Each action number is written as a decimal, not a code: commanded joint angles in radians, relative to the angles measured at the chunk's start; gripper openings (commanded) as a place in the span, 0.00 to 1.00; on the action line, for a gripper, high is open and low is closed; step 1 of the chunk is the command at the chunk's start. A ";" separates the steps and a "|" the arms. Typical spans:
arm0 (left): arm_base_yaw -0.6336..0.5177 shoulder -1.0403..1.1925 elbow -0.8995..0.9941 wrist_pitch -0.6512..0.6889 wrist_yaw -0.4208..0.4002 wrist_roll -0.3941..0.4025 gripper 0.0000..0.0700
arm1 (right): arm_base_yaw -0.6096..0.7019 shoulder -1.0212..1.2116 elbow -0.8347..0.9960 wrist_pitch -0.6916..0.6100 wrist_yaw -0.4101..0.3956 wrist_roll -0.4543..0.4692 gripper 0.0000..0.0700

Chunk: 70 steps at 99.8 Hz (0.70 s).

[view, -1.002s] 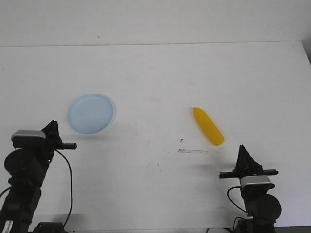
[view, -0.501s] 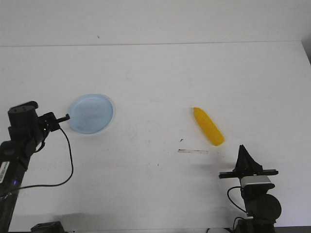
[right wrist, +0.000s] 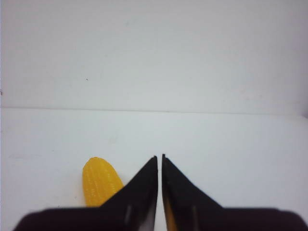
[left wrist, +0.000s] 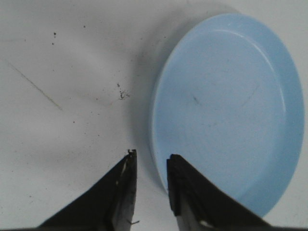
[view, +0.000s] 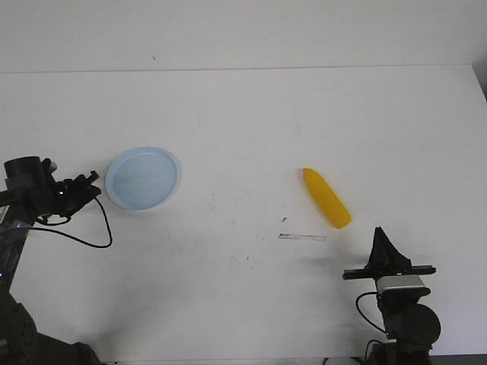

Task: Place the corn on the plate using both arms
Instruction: 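Reach the left gripper forward to the near rim of the blue plate, then push the blue plate with the left gripper toward the corn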

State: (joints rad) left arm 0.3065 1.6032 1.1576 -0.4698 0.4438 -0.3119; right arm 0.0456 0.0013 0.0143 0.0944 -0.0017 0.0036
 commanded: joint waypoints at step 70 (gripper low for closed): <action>-0.058 0.131 0.012 0.105 0.027 -0.009 0.24 | 0.001 0.000 -0.002 0.010 0.002 -0.005 0.02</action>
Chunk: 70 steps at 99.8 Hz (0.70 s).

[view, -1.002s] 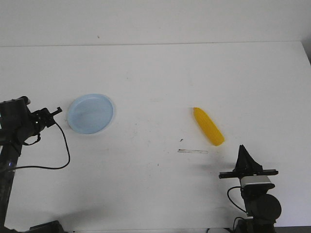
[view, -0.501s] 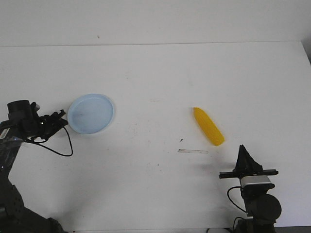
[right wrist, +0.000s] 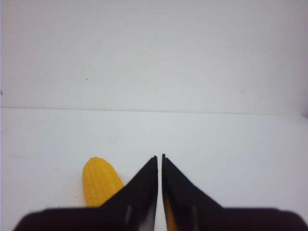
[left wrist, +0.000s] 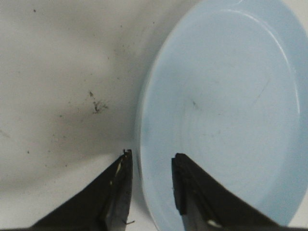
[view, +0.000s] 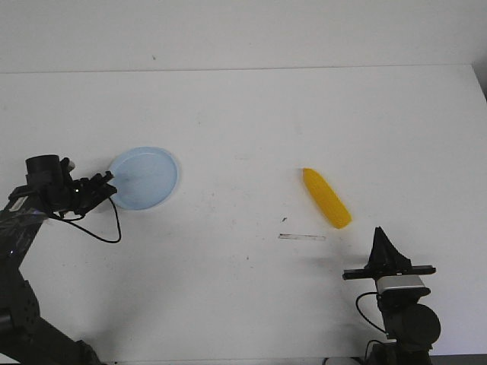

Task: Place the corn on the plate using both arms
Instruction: 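Push the blue plate with the left gripper toward the corn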

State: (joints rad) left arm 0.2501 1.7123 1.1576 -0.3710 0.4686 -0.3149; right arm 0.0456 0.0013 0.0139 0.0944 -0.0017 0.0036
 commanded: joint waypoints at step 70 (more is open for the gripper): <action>-0.016 0.072 0.012 0.028 -0.001 -0.008 0.23 | 0.001 0.000 -0.001 0.010 0.002 -0.005 0.02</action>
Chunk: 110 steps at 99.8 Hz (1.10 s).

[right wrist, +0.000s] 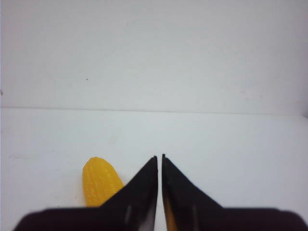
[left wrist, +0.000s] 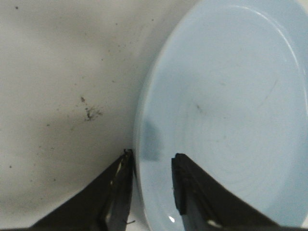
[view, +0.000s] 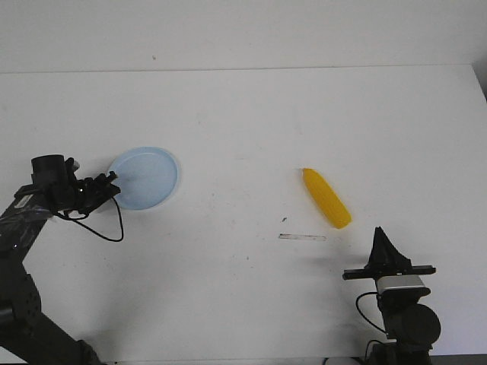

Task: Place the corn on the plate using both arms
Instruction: 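Push the blue plate with the left gripper toward the corn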

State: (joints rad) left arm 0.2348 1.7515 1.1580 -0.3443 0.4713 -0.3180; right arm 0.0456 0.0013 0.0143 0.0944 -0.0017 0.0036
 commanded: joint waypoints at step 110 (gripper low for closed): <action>-0.436 -0.093 0.012 0.008 -0.045 -0.069 0.00 | 0.001 0.000 -0.002 0.010 0.002 -0.005 0.02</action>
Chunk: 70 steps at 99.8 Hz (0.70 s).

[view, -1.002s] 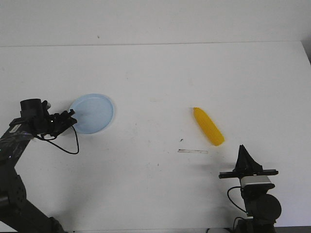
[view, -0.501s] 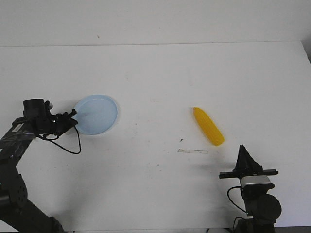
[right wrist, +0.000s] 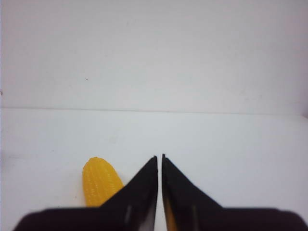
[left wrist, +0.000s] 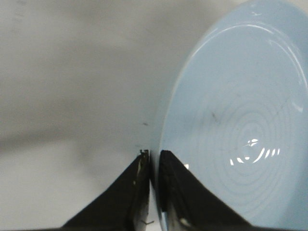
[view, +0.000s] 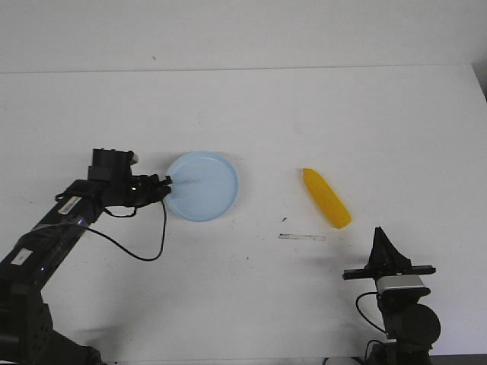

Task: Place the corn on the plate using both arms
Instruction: 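Push the blue plate with the left gripper toward the corn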

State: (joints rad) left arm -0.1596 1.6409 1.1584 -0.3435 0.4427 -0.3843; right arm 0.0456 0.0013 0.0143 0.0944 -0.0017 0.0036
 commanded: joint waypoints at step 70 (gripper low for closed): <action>-0.221 0.082 0.012 0.008 -0.137 -0.010 0.29 | 0.001 0.000 -0.002 0.010 0.002 -0.005 0.02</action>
State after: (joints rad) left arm -0.3771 1.7157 1.1580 -0.3370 0.3065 -0.3882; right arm 0.0456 0.0013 0.0143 0.0944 -0.0017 0.0036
